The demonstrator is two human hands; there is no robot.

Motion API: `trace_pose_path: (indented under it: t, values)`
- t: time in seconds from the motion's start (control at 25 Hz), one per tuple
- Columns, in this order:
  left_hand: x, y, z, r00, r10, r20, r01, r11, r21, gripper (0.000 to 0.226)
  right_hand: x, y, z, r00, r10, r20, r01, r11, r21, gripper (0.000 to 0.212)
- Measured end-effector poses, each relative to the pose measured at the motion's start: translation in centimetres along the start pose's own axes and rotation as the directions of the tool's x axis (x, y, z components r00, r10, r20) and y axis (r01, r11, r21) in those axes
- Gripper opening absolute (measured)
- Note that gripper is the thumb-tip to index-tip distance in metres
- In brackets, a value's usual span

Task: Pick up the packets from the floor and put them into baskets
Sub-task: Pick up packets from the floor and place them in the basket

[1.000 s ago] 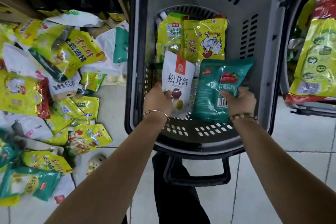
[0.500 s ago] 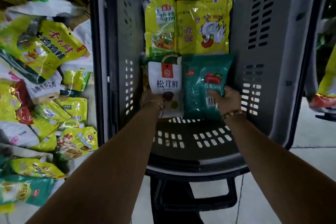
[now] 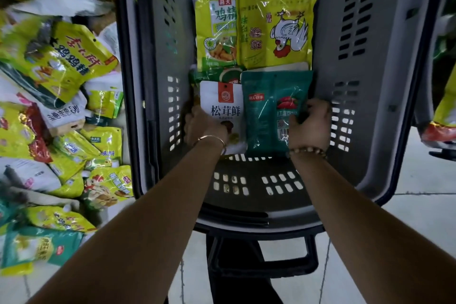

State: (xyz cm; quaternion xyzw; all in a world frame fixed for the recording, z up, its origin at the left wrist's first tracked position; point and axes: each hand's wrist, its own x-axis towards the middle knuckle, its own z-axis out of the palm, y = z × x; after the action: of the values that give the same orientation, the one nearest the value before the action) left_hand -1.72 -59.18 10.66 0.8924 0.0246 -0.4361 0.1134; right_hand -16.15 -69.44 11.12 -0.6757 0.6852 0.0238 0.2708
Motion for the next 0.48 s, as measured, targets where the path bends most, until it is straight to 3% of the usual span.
trace_pose_path:
  t: [0.04,0.08,0.12,0.2,0.32,0.48]
  values:
    - [-0.6,0.1,0.0,0.981,0.182,-0.062,-0.171,0.973,0.159,0.077,-0.6,-0.3,-0.1,0.977,-0.207,-0.05,0.204,0.977,-0.055,0.057]
    - [-0.9,-0.1,0.4,0.93,0.362,-0.066,-0.321,0.885,0.337,0.087,-0.9,-0.5,0.1,0.926,-0.378,0.019,0.377,0.915,-0.141,0.069]
    - [-0.8,-0.2,0.7,0.868,0.494,-0.047,-0.414,0.775,0.477,0.09,-1.0,-0.8,0.5,0.874,-0.448,0.188,0.483,0.844,-0.235,0.084]
    - [0.3,-0.1,0.8,0.788,0.614,-0.041,-0.466,0.638,0.613,0.085,-0.1,-0.8,1.4,0.799,-0.334,0.501,0.555,0.73,-0.398,0.112]
    - [2.3,-0.7,0.9,0.739,0.673,0.033,-0.491,0.504,0.711,0.078,2.1,0.2,2.3,0.775,-0.177,0.606,0.531,0.703,-0.474,0.13]
    - [3.1,-1.8,1.7,0.84,0.442,0.314,-0.513,0.459,0.725,0.115,2.6,0.7,3.3,0.752,-0.17,0.636,0.562,0.67,-0.485,0.14]
